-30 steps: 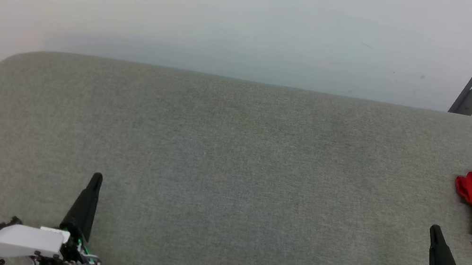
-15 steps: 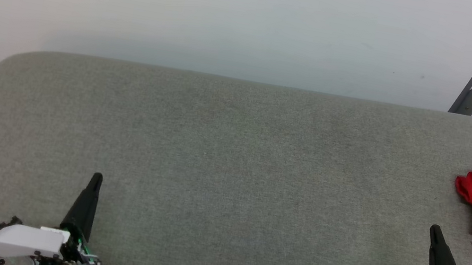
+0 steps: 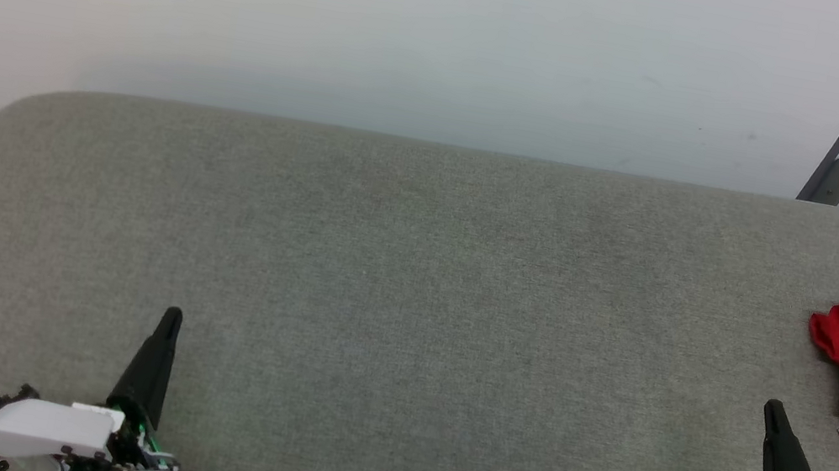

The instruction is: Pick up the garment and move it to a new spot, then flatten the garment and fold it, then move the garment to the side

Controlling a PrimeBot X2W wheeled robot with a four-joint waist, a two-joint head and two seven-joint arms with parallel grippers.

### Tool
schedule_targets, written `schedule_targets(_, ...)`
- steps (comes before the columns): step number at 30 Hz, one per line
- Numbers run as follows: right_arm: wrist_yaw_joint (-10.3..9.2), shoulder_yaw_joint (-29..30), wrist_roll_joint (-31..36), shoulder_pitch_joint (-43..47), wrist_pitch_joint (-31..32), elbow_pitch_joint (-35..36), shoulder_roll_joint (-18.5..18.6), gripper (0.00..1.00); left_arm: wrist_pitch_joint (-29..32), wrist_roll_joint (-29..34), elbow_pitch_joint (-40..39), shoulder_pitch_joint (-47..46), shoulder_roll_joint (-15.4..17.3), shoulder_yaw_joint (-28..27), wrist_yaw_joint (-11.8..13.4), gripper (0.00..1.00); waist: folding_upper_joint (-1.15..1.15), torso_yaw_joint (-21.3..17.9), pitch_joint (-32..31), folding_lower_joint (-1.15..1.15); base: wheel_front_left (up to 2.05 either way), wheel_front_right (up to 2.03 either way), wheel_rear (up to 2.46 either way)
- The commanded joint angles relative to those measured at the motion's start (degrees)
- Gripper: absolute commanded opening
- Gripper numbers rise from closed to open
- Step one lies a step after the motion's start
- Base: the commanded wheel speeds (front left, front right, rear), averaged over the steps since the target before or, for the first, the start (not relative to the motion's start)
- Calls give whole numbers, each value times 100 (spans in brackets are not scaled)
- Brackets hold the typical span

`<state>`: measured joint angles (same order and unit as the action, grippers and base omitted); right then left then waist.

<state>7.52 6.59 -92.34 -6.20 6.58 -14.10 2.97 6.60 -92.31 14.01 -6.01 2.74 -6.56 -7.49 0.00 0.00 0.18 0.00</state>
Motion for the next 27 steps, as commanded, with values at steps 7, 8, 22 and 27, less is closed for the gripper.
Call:
schedule_targets(7,-6,-3,-15,-14,15,11,-21,0,15,-12,6,-48,4,-11,0,0,0,0,0,0,0,0,0)
schedule_targets(8,-6,-3,-15,-14,15,11,-21,0,14,-12,6,-48,4,-12,0,0,0,0,0,0,0,0,0)
schedule_targets(22,-6,-4,-15,-14,14,11,-21,0,12,-14,6,-48,4,-9,0,0,0,0,0,0,0,0,0)
schedule_targets(27,-6,-4,-15,-14,14,11,-21,0,12,-14,6,-48,4,-8,0,0,0,0,0,0,0,0,0)
